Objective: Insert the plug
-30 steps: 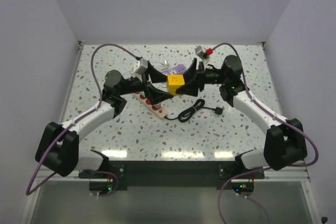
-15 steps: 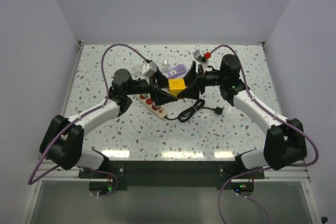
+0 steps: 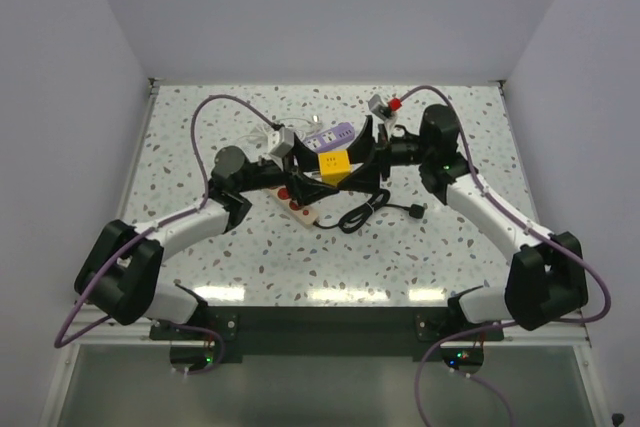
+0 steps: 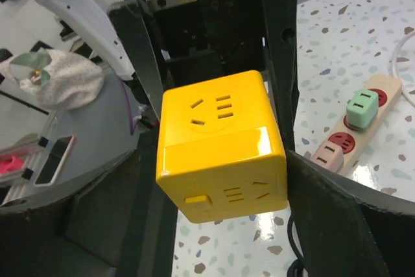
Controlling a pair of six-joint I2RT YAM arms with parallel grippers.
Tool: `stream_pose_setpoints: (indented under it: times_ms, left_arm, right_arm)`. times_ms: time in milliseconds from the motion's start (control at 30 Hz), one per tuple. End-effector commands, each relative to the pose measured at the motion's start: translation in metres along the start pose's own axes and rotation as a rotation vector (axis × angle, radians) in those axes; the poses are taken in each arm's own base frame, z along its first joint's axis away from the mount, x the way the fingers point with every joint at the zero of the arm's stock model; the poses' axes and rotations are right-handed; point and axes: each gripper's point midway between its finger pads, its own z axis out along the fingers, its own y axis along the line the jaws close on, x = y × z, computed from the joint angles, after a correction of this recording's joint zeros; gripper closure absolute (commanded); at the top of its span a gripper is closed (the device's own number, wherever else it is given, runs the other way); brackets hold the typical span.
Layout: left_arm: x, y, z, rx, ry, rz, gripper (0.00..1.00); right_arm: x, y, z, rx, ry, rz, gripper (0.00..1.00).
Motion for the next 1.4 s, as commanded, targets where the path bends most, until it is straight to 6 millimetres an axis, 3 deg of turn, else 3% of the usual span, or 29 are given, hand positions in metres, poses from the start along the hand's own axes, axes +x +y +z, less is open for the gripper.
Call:
stream_pose_setpoints:
  times_ms: [0, 167, 433, 533, 933, 1367]
  left_arm:
    - [-0.021, -0.017, 0.001, 0.031, -0.109, 0.129, 1.00]
    - [-0.028, -0.016, 0.000, 0.015, -0.139, 0.171, 1.00]
    - [-0.040, -0.025, -0.005, 0.008, -0.196, 0.281, 1.00]
    - [-0.042, -0.023, -0.007, -0.019, -0.213, 0.317, 1.00]
    - [-0.049, -0.024, -0.007, -0.052, -0.249, 0.395, 1.00]
    - [-0.048, -0.015, 0.006, -0.069, -0.239, 0.407, 1.00]
  right_arm:
    - [-0.044, 0.013, 0.002, 0.055, -0.096, -0.077, 0.04]
    - [-0.050, 0.019, 0.000, 0.075, -0.143, -0.030, 0.01]
    - [-0.050, -0.005, -0.014, 0.299, -0.269, 0.153, 0.01]
    - [-0.055, -0.001, -0.021, 0.338, -0.335, 0.224, 0.01]
    - [-0.046, 0.009, -0.013, 0.229, -0.341, 0.429, 0.01]
    - [-0.034, 0.024, -0.006, 0.156, -0.308, 0.442, 0.01]
